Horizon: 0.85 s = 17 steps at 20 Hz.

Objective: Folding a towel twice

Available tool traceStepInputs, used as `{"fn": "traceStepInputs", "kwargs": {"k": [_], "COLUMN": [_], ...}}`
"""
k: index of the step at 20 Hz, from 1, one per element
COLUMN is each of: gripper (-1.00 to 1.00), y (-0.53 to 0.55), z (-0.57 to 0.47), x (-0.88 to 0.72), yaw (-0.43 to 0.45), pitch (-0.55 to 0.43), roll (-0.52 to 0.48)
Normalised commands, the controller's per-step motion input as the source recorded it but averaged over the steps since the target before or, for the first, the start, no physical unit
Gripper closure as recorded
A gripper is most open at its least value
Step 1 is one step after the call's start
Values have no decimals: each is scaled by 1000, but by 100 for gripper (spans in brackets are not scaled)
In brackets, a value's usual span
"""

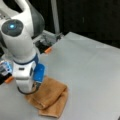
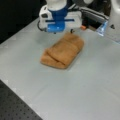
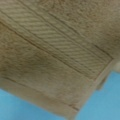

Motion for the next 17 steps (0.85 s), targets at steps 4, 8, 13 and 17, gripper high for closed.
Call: {"fn": "traceStepInputs", "kwargs": {"k": [4,8,13,17], "gripper": [-100,-100,-100,-100], "y": [854,774,571,277], "z": [-3,-28,-66,-90], "x": [-423,-346,-204,-137], "yaw": [-491,-376,-291,-228], "pitch": [-158,-171,-243,-184], "roll": [94,-149,-191,-154]}}
